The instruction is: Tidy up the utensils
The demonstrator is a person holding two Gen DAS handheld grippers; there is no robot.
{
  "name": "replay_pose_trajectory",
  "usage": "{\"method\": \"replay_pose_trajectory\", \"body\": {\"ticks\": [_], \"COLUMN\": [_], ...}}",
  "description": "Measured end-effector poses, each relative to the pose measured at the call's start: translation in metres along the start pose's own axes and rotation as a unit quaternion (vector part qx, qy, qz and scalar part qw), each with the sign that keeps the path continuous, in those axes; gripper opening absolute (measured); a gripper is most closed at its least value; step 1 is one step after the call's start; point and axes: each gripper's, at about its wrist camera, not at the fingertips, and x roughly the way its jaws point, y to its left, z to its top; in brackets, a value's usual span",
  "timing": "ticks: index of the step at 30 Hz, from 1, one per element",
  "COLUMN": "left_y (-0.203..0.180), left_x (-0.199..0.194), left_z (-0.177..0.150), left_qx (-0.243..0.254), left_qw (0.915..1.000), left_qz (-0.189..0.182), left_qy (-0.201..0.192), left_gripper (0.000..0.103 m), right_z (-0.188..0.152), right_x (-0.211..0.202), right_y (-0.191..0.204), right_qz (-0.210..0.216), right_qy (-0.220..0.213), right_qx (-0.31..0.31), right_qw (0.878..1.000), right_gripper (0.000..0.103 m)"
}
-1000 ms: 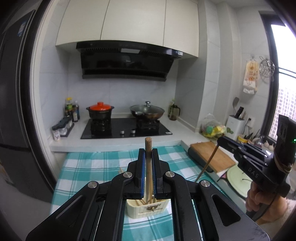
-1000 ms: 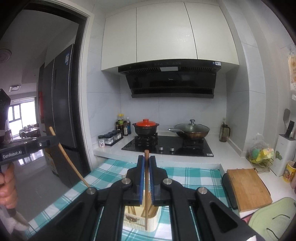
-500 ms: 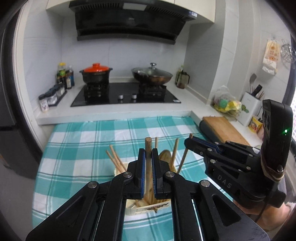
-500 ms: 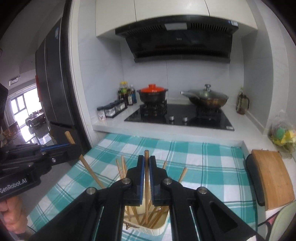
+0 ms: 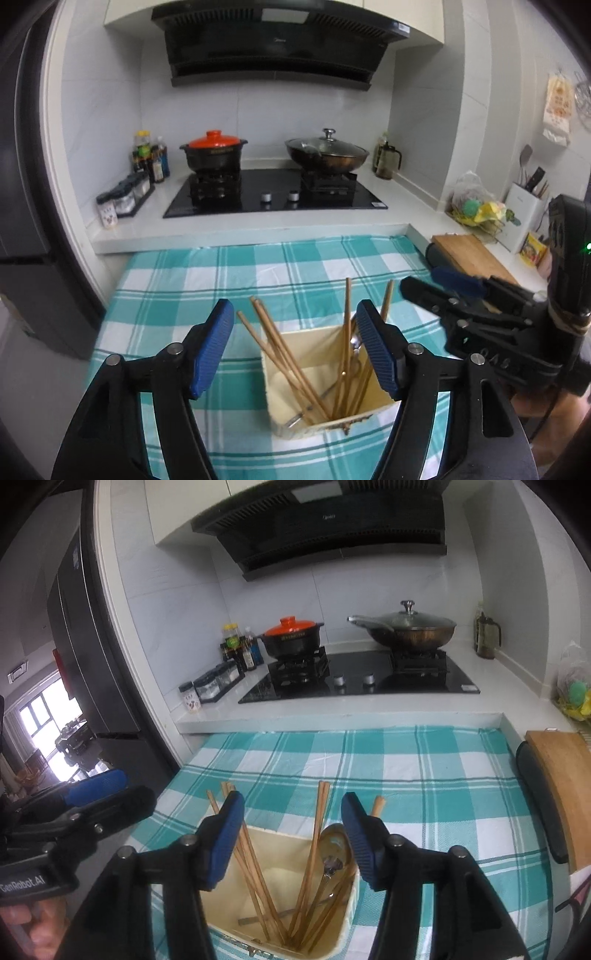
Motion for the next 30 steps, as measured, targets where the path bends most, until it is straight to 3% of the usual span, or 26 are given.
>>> {"method": "replay_pose_trajectory", "body": {"ticks": [2, 4, 5, 7, 9, 14, 16, 22, 30], "left_y": [-0.004, -0.011, -0.015, -0.024, -0.031, -0.047, -0.051, -0.047, -0.057], "left_x": [-0.027, -0.057, -0.072, -0.097, -0.121, -0.161, -0.172, -0.205, -0.24], "left_z": [-0.01, -0.025, -0.034, -0.051, -0.069, -0.114, -0.128, -0.152, -0.15], "left_qx": [0.01, 0.019, 0.024, 0.03, 0.025, 0.02, 0.019, -0.037, -0.026], "left_qw": [0.9996, 0.9978, 0.9959, 0.9913, 0.9887, 0.9851, 0.9835, 0.9924, 0.9906], "left_qz": [0.017, 0.047, 0.067, 0.108, 0.126, 0.164, 0.176, 0.116, 0.126], "left_qy": [-0.017, -0.042, -0.055, -0.07, -0.077, -0.048, -0.036, -0.019, -0.047], "left_gripper": [0.095, 0.102, 0.102, 0.103, 0.103, 0.103, 0.103, 0.103, 0.103], "right_z": [-0.001, -0.006, -0.009, -0.023, -0.039, -0.083, -0.099, -0.133, -0.149], "right_x": [-0.027, -0.057, -0.072, -0.105, -0.135, -0.197, -0.216, -0.251, -0.288], "right_y": [0.008, 0.016, 0.021, 0.032, 0.04, 0.055, 0.06, 0.092, 0.121], "right_qz": [-0.018, -0.035, -0.042, -0.056, -0.065, -0.082, -0.087, -0.123, -0.119], "right_qy": [-0.016, -0.03, -0.035, -0.045, -0.052, -0.058, -0.056, -0.063, -0.077], "right_qx": [-0.024, -0.045, -0.055, -0.067, -0.07, -0.032, -0.021, -0.045, -0.068], "right_qw": [0.999, 0.998, 0.997, 0.995, 0.994, 0.994, 0.994, 0.989, 0.988], "right_gripper": [0.056, 0.059, 0.062, 0.079, 0.084, 0.089, 0.102, 0.103, 0.103]}}
